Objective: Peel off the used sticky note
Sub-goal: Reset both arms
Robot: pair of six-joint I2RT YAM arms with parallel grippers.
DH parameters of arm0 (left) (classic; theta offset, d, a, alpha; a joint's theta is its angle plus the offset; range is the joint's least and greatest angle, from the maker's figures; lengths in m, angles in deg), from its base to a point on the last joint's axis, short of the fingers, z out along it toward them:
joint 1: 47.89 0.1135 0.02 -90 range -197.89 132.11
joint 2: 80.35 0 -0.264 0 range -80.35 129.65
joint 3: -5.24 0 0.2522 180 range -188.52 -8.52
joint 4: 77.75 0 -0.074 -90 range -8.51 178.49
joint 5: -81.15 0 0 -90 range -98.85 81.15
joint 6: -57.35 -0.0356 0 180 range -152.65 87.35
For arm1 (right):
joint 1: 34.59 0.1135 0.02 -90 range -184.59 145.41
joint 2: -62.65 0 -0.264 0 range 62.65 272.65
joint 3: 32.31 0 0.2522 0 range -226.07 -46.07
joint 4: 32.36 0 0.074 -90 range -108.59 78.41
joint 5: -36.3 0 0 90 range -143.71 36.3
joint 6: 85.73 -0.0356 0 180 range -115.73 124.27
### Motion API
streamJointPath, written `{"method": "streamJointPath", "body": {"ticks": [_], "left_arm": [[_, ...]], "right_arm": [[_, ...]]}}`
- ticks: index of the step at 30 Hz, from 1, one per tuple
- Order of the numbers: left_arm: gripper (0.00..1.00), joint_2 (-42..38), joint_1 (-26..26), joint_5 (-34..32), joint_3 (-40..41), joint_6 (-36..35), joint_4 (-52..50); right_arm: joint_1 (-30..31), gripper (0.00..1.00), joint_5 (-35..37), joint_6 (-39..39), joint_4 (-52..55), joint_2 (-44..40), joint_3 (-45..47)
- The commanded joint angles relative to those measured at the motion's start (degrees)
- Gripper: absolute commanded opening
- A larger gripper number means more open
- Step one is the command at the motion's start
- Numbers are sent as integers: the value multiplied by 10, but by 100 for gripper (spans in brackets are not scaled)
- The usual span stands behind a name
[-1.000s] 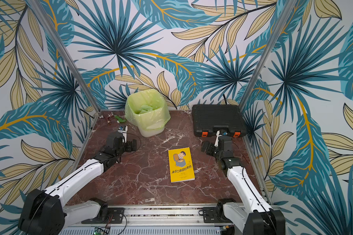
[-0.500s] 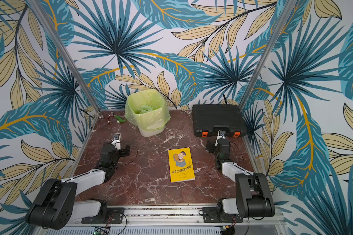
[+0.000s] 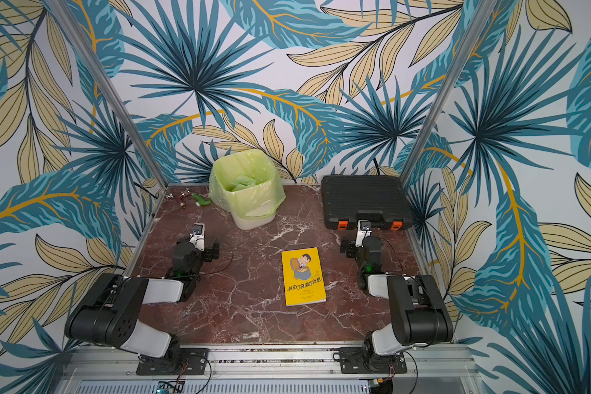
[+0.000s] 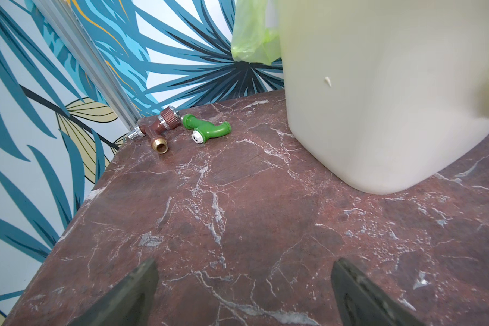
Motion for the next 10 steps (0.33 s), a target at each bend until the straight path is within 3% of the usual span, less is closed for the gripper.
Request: {"method": "streamJointPath", "body": {"ticks": [1, 10], "left_arm": [[100, 1, 6, -13, -13, 8, 11], [100, 1, 12, -3, -19, 13, -1]], "right_arm": [[4, 99, -7, 9, -24, 0, 9], [4, 99, -7, 8, -25, 1, 8]]}}
